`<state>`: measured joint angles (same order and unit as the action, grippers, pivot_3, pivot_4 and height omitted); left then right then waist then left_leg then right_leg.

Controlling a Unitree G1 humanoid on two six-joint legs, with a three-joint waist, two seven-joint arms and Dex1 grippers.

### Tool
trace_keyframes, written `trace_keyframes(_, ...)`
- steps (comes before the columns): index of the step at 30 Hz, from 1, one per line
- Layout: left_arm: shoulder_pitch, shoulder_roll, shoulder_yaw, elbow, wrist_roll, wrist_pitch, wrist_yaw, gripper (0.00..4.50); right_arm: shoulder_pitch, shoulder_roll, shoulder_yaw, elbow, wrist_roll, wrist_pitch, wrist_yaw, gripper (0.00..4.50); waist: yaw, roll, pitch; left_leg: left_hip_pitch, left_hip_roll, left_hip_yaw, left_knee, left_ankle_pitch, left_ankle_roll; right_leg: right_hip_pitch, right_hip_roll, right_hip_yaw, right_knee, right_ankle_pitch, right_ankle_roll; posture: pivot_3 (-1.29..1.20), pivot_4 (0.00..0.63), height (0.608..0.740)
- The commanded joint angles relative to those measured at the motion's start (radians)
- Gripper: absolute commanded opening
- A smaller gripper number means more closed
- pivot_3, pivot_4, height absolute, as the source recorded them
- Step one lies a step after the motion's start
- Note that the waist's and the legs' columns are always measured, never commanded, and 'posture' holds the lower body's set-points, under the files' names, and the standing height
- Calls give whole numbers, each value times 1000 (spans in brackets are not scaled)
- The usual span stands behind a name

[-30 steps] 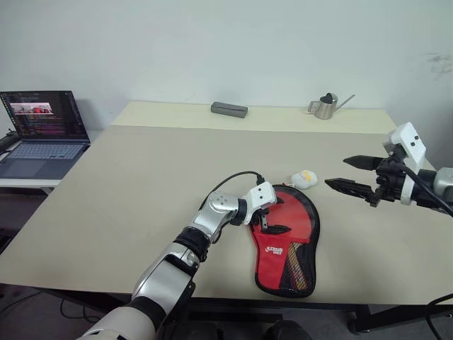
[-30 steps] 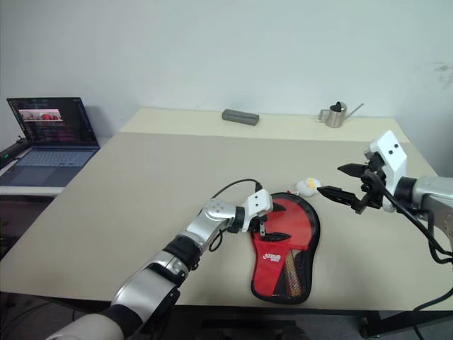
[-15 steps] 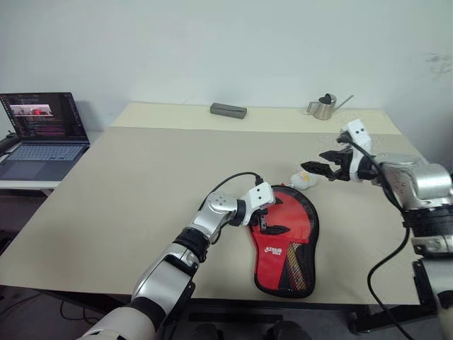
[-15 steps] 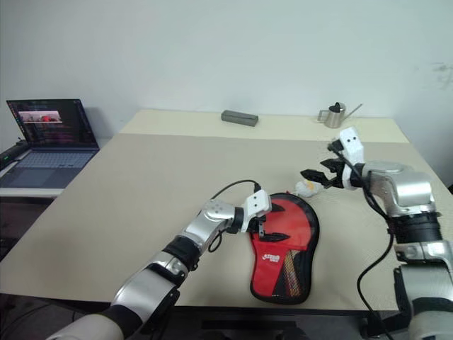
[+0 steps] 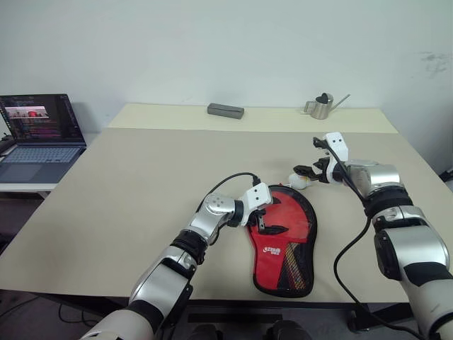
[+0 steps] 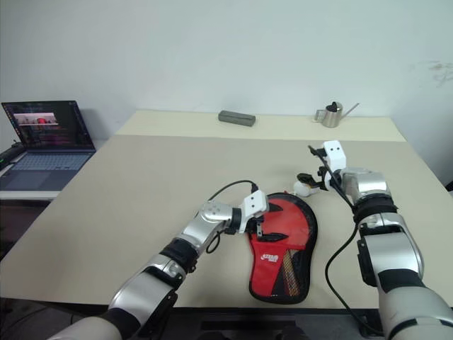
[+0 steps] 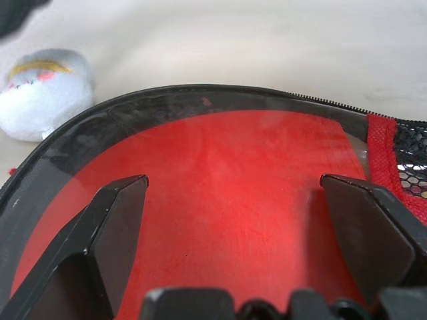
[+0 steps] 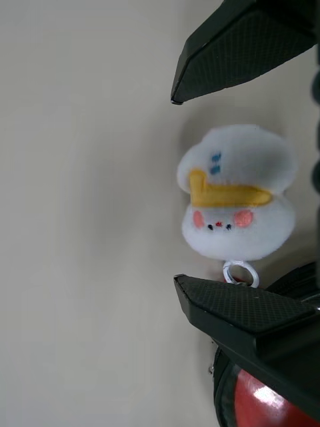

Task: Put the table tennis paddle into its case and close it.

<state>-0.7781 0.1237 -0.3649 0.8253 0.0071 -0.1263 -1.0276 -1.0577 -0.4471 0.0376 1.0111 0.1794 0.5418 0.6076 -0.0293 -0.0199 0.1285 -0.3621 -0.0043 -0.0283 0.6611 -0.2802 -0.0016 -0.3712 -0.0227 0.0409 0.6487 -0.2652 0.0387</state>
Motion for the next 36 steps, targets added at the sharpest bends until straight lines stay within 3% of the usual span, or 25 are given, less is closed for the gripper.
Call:
trace_keyframes(1, 87, 28, -71, 99, 107, 64, 16, 4477, -33, 15, -15, 50, -31, -58, -16, 4500, 0, 0, 0, 0, 0, 0, 0, 0, 0, 0, 0, 0, 0, 0, 0, 0, 150, 740)
trace_keyframes(8, 94, 34, -74, 90, 109, 64, 16, 4477, -27, 36, -18, 100, -71, -79, -19, 4500, -1, 0, 0, 0, 0, 0, 0, 0, 0, 0, 0, 0, 0, 0, 0, 0, 150, 740)
trace_keyframes(11, 96, 34, -75, 88, 110, 64, 15, 4500, -21, 42, -21, 98, -85, -90, -22, 3904, -2, 0, 0, 0, 0, 0, 0, 0, 0, 0, 0, 0, 0, 0, 0, 0, 150, 740)
trace_keyframes(19, 99, 34, -79, 90, 113, 63, 18, 4500, -3, 51, -31, 80, -94, -79, -19, 1304, -2, 1, 0, 0, 0, 0, -1, 0, 0, 0, 0, 0, -1, 0, 0, 0, 150, 740)
trace_keyframes(24, 102, 33, -80, 96, 115, 65, 21, 4500, 11, 58, -23, 51, -101, -73, -16, 396, -2, 1, 0, 0, 0, 0, -1, 0, 0, 0, 0, 0, -1, 0, 0, 0, 150, 740)
trace_keyframes(27, 106, 32, -82, 101, 116, 68, 21, 4500, 23, 61, -22, 23, -104, -66, -25, 202, -2, 1, 0, 0, 0, 0, -1, 0, 0, 0, 0, 0, -1, 0, 0, 0, 150, 740)
trace_keyframes(36, 115, 43, -87, 116, 122, 70, 16, 4500, 92, -9, 1, -114, -139, -13, 11, 187, -2, 1, 0, 0, 0, -1, -1, 0, 0, 0, 0, 0, -2, 0, 1, 0, 150, 740)
